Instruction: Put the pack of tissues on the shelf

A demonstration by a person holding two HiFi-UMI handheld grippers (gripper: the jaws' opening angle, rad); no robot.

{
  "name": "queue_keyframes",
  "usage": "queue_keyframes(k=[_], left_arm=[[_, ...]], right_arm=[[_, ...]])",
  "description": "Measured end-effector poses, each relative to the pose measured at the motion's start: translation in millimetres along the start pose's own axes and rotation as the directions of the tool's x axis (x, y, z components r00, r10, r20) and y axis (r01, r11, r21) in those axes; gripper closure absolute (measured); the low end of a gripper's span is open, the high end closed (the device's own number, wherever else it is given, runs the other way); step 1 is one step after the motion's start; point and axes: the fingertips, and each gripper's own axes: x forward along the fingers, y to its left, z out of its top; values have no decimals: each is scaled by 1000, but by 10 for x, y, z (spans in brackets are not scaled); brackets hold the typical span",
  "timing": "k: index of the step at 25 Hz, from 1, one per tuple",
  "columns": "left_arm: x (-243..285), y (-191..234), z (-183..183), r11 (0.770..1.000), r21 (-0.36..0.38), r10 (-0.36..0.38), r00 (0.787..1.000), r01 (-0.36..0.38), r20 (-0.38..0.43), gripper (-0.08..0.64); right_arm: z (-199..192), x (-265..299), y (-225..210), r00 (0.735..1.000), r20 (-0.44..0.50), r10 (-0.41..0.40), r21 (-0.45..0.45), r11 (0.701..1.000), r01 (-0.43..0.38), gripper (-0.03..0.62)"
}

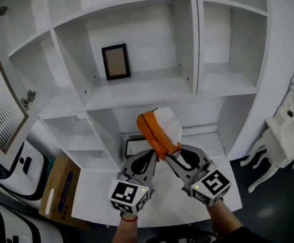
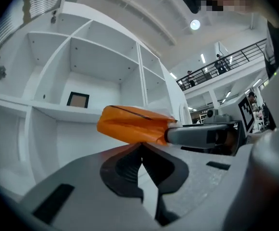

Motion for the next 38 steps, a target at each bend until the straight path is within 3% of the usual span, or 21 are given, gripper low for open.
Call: queue_keyframes(k=[6, 16, 22, 33, 38], left_arm=[[91, -51, 426, 990, 140, 27, 998, -34, 58, 554], [101, -115, 821, 972, 226, 32, 992, -60, 126, 554], [79, -135, 969, 974, 217, 37, 989, -68, 143, 554], [402, 43, 977, 991, 128, 20, 991, -38, 134, 554], [589, 75, 1032, 990, 141, -6, 991, -12, 132, 554]], right_arm=[[385, -34, -133, 998, 65, -4, -24, 1000, 6, 480], [703, -58, -172, 992, 125, 29, 56, 998, -36, 480], [864, -80, -175, 989, 142, 29, 54, 998, -37, 480], [935, 114, -462, 994, 84, -75, -24, 997, 78, 480], [974, 219, -678, 992, 46, -119, -55, 991, 122, 480]])
